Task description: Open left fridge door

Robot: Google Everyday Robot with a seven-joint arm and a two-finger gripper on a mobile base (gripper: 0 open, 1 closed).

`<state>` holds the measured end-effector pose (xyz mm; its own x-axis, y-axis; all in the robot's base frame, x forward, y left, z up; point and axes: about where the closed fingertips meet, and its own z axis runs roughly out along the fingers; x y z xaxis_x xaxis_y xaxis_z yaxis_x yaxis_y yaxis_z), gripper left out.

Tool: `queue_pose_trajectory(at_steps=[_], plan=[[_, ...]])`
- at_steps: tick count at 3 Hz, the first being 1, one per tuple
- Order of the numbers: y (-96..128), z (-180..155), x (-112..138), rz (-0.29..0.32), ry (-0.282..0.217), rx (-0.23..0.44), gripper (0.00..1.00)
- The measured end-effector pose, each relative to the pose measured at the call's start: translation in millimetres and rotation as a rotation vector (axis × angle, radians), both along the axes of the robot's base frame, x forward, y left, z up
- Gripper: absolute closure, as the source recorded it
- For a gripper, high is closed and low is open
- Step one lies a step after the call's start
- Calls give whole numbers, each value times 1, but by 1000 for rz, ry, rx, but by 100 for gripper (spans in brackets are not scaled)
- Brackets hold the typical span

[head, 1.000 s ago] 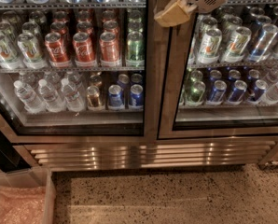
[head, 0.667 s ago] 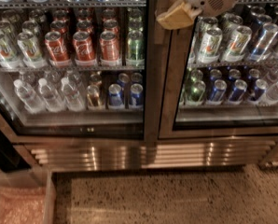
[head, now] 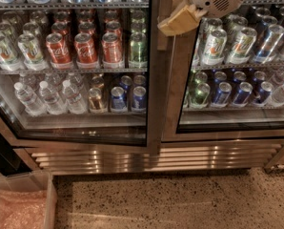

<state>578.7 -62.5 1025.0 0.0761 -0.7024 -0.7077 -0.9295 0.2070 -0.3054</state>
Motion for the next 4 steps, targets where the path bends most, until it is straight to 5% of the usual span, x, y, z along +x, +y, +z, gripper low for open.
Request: queue_pose_trajectory(at_steps=[1, 2, 4], plan=[[0, 0, 0, 0, 0, 0, 51], [0, 0, 0, 0, 0, 0, 54], [-1, 3, -12, -4, -5, 10, 96]])
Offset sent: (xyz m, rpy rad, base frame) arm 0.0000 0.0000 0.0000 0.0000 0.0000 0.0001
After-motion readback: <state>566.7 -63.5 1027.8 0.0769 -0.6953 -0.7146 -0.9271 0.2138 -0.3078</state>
